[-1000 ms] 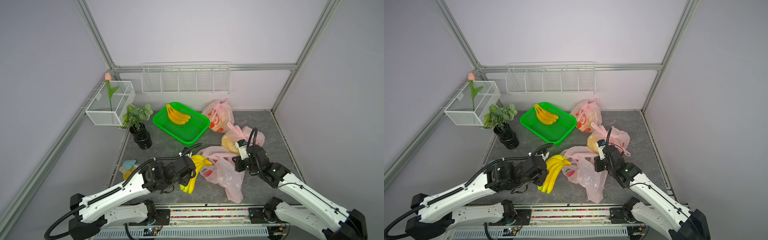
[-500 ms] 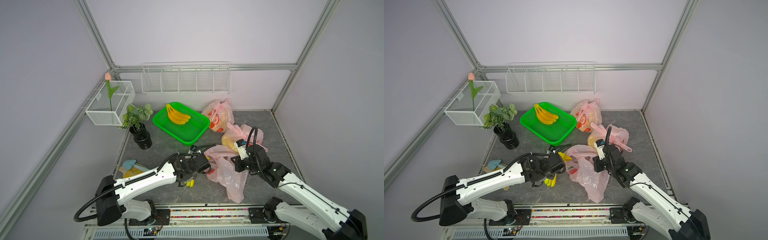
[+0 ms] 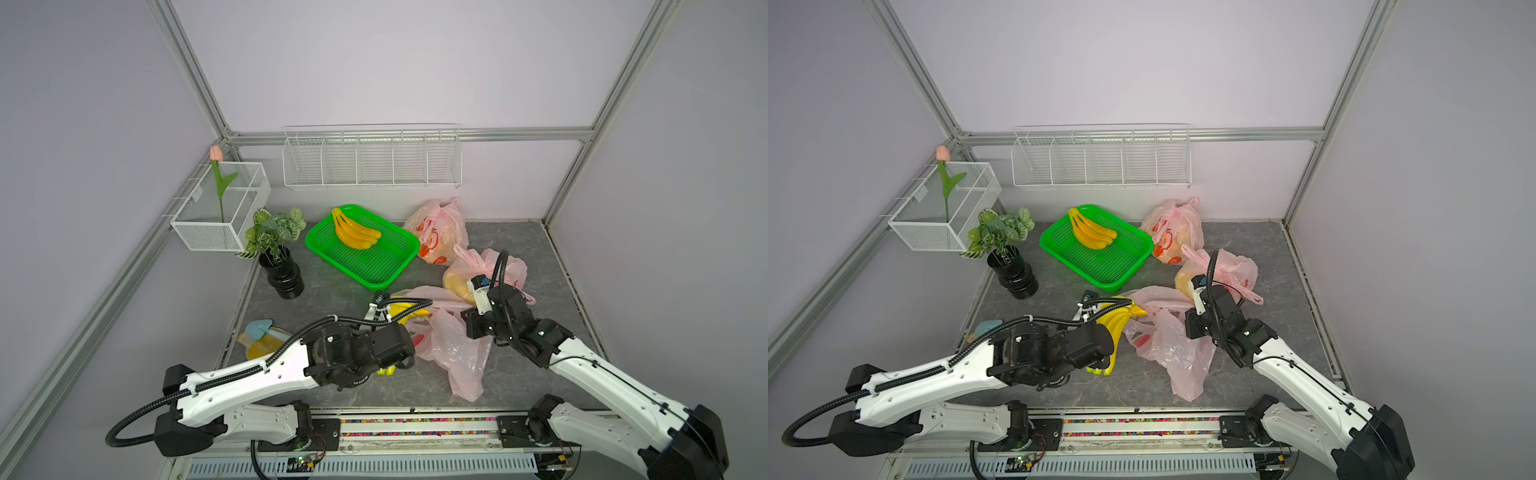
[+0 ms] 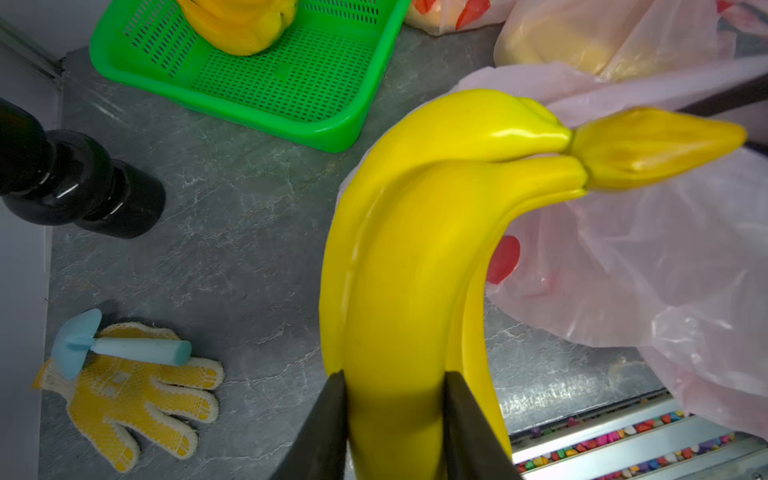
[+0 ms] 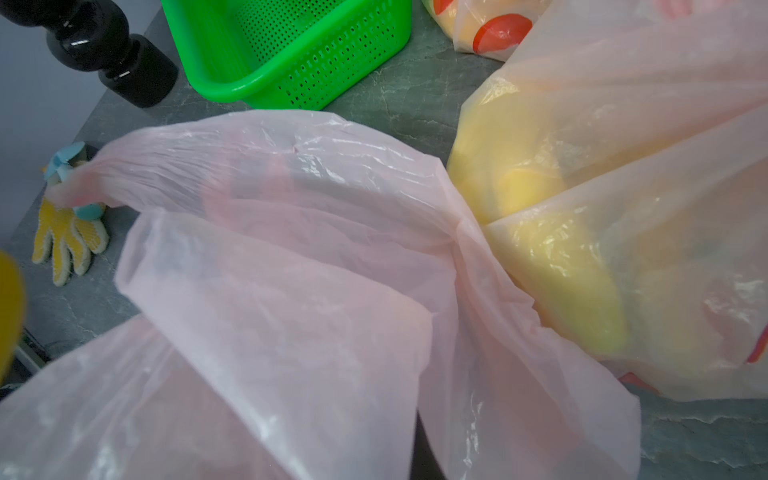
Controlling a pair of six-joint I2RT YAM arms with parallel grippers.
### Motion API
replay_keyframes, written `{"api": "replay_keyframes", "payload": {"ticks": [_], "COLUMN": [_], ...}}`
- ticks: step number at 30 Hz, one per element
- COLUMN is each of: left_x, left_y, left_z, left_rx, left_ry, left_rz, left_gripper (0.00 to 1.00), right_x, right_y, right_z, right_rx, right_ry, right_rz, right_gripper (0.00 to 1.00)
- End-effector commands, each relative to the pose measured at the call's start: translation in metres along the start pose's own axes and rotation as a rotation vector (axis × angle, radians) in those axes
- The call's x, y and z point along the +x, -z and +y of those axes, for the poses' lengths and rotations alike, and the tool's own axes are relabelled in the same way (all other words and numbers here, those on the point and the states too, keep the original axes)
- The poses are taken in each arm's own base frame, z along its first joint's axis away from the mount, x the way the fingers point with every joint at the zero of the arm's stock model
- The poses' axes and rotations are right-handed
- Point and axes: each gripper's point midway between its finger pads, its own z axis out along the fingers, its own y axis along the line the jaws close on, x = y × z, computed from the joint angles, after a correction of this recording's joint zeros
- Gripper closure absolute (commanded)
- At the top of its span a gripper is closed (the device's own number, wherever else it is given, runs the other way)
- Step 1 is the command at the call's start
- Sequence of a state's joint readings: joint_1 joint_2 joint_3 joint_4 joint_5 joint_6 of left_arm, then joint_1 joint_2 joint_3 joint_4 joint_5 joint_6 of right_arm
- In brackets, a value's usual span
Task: Place the banana into a plastic bag & tie a knot
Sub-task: Place the banana into the plastic bag.
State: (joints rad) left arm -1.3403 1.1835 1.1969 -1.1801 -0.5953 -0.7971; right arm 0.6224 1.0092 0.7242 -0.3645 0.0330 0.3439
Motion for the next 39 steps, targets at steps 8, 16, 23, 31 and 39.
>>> {"api": "replay_keyframes", "payload": {"ticks": [8,16,23,31,39], "left_x": [0.02,0.026,0.026,-0.006,-0.016], "left_y": [-0.045,-0.064,-0.079,-0.076,-0.073], "left_z": [-0.01,0.045,0.054,0.034,0.004], "left_rx": [0.032,-0.155,-0.139,-0.115,-0.026], "left_ry": [0.113,0.144,0.138,0.011,-0.135], "left_rz": [0.051,0.077,0.114,0.125,0.176], "left_gripper": [0.93,0.93,0.93,0.93,0.93], "right_x": [-0.007,0.011,0.019,0.026,0.019], "right_y": [0.014,0.019,0.022,0.008,0.004], "right_z": [0.034,0.051,0.075,0.086,0.083], "right_rx": [-0.189,-0.312,-0.433,-0.412,-0.359], "right_ry": [0.051,0.118,0.202,0.276,0.278], "right_rz": [-0.069,-0.046,-0.034,0.022,-0.001], "right_gripper": [0.93,0.93,0.93,0.93,0.93]}}
